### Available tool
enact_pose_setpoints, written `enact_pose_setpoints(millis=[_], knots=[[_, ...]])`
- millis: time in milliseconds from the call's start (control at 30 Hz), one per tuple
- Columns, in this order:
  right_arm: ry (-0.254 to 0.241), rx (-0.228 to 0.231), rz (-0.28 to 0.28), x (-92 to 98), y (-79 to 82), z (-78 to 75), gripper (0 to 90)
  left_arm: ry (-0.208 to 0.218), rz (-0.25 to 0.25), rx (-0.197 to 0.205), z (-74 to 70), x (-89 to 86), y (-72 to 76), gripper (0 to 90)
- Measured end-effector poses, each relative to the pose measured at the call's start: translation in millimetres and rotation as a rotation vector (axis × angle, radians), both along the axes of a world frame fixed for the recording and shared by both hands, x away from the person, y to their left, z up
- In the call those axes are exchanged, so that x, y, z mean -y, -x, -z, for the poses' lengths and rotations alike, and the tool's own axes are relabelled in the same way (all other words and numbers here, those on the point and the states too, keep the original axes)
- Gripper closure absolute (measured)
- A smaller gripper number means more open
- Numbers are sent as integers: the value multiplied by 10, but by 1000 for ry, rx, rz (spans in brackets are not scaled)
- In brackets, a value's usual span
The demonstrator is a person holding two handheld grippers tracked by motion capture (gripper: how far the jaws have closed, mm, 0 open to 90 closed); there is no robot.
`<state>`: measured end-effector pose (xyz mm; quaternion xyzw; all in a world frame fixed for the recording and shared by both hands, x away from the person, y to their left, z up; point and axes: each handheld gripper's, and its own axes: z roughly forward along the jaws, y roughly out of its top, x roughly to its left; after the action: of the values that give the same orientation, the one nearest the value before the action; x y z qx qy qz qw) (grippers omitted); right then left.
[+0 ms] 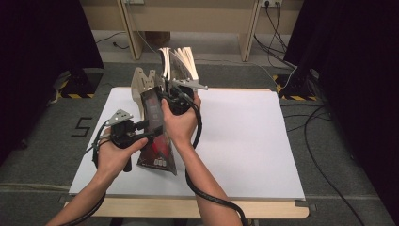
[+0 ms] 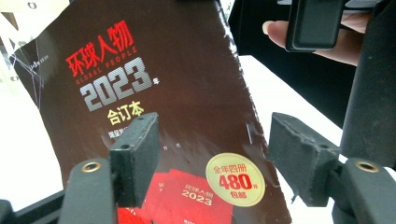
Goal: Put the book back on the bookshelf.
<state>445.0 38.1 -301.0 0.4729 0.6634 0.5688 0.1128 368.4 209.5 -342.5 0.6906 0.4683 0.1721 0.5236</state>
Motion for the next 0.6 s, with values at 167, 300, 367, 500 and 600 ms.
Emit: enact_pose_setpoints(millis=[167,300,367,500,600], knots=[[11,-1,2,-15,-14,11,870,-39,-18,14,-24,89,-72,299],[20,-2,1,-25,-15,0,870,-63,-25,24,-35,164,-124,276],[26,5,2,-26,-21,-5,870,-71,-32,23,-34,201,-149,270],[30,7,4,-41,-22,-16,870,-100,-51,24,-14,272,-209,261],[28,6,7,-46,-22,-26,870,-124,-69,29,4,308,-233,258]])
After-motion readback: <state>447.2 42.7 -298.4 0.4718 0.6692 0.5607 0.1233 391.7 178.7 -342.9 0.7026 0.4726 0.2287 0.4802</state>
